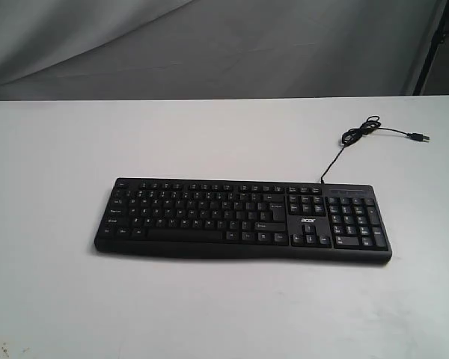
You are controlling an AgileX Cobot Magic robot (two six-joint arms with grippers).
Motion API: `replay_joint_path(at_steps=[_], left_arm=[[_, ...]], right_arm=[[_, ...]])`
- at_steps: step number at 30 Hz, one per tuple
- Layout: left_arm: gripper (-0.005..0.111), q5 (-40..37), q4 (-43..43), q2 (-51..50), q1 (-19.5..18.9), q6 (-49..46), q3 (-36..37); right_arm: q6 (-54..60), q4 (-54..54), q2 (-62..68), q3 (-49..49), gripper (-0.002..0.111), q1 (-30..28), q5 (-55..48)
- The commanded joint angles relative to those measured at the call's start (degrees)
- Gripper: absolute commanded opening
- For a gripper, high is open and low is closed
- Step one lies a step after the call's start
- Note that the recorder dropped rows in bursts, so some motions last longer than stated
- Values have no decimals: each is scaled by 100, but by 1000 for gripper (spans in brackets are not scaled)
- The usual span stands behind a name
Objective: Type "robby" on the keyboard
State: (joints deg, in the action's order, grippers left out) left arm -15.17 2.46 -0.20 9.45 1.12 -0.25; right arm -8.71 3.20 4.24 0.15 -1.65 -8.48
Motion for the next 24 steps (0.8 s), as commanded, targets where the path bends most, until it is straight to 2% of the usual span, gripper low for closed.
replay_joint_path(at_steps=[1,18,24], left_arm=[[0,42,27,20,36,16,25],[0,42,27,20,36,16,25],[0,42,27,20,36,16,25]], right_arm=[[6,-66,-1,-15,0,-24,10],[6,-66,-1,-15,0,-24,-37],[6,-66,446,1035,0,-13,-359]])
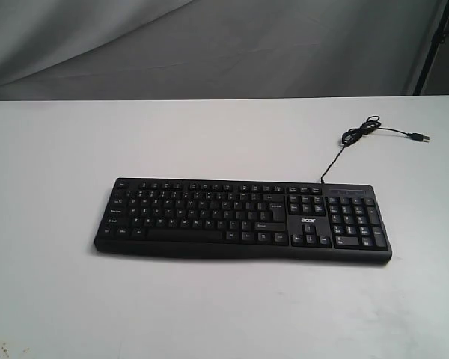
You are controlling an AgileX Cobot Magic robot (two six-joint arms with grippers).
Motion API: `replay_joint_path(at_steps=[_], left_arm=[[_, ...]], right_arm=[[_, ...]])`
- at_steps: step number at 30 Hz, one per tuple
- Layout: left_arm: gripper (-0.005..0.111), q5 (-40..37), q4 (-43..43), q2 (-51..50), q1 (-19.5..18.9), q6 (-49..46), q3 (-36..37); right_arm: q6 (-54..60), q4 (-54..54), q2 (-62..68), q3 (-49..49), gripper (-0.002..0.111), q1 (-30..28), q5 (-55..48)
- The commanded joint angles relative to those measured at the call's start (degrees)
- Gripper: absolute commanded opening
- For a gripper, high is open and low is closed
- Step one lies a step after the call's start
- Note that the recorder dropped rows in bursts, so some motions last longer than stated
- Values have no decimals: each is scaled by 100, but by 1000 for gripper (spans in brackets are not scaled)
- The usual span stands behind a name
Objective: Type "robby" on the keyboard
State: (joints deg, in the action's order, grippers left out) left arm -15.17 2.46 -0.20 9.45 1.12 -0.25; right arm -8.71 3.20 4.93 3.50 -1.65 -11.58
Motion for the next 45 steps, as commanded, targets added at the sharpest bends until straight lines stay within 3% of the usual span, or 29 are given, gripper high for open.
replay_joint_path(at_steps=[1,6,12,26,33,40,45], left_arm=[[0,42,27,20,36,16,25],[0,42,27,20,36,16,25],[0,42,27,20,36,16,25],[0,42,27,20,36,16,25],[0,42,27,20,36,16,25],[0,42,27,20,36,16,25],[0,42,27,20,36,16,25]], right_arm=[[6,-66,594,956,0,-13,-49],[6,-66,1970,2233,0,78,-49],[6,-451,3058,3239,0,1076,-49],[-140,-513,4794,3470,0,3184,-75],[210,-498,5930,4942,0,3772,-2161],[2248,885,7338,6828,0,3772,-3678],[2365,1009,8092,7333,0,3837,-3679]])
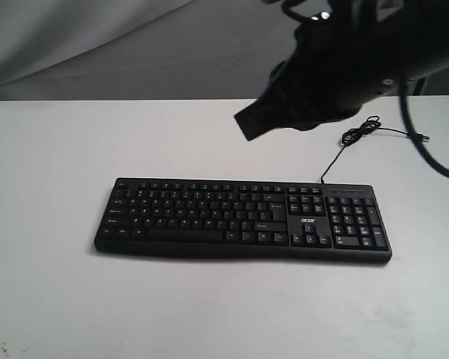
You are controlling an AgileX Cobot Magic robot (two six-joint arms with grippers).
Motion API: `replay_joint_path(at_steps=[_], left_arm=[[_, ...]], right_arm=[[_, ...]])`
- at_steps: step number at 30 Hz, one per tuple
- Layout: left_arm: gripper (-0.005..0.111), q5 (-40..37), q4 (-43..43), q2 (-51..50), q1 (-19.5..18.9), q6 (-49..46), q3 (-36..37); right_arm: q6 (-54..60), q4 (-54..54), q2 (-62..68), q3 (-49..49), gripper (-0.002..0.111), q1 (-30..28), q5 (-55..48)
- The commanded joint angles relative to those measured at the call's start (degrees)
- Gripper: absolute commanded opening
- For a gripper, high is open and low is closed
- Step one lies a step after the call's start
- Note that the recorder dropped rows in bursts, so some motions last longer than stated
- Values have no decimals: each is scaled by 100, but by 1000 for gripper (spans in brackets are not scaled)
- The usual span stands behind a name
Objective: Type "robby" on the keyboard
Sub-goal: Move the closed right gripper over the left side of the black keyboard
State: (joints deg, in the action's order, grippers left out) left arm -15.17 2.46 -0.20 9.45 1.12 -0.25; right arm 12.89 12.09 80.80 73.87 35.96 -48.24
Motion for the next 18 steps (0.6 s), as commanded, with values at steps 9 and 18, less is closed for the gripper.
replay_joint_path(at_steps=[9,18], left_arm=[[0,42,27,20,36,16,25],[0,42,27,20,36,16,25]], right_arm=[[201,457,1468,285,0,221,774],[207,528,2327,285,0,291,1318]])
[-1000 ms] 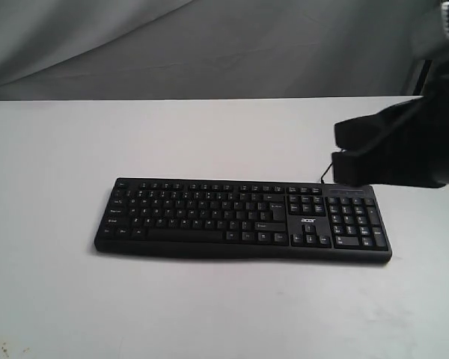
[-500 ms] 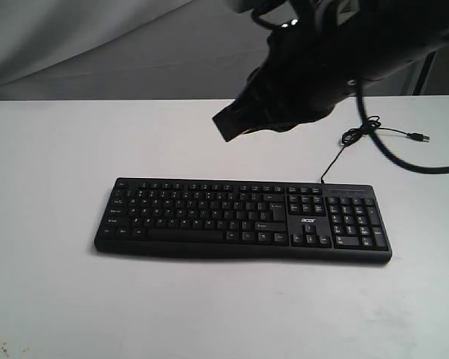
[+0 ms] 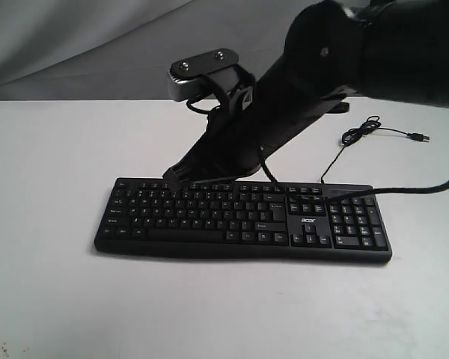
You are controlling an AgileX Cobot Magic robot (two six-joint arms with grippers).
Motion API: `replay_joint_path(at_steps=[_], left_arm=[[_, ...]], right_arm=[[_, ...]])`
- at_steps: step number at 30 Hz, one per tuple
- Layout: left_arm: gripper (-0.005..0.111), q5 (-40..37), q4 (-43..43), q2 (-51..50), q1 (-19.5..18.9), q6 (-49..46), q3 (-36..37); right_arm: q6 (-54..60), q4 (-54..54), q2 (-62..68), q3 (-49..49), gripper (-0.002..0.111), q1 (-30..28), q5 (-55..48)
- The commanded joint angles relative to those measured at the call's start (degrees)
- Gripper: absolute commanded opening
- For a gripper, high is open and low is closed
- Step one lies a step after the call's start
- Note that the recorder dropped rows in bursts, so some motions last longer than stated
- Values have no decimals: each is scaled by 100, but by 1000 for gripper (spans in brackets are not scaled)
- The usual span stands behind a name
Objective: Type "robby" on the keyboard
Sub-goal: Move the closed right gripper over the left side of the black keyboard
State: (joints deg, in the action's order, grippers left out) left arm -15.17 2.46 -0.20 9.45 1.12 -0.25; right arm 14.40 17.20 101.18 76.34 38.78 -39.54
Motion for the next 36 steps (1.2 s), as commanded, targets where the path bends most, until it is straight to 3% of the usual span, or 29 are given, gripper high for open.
replay_joint_path(at_steps=[1,30,36], left_arm=[[0,42,27,20,36,16,25],[0,42,27,20,36,16,25],[0,42,27,20,36,16,25]], right_arm=[[57,37,379,38,0,9,595],[404,79,1209,64,0,123,1832],[457,79,1618,843,0,123,1298]])
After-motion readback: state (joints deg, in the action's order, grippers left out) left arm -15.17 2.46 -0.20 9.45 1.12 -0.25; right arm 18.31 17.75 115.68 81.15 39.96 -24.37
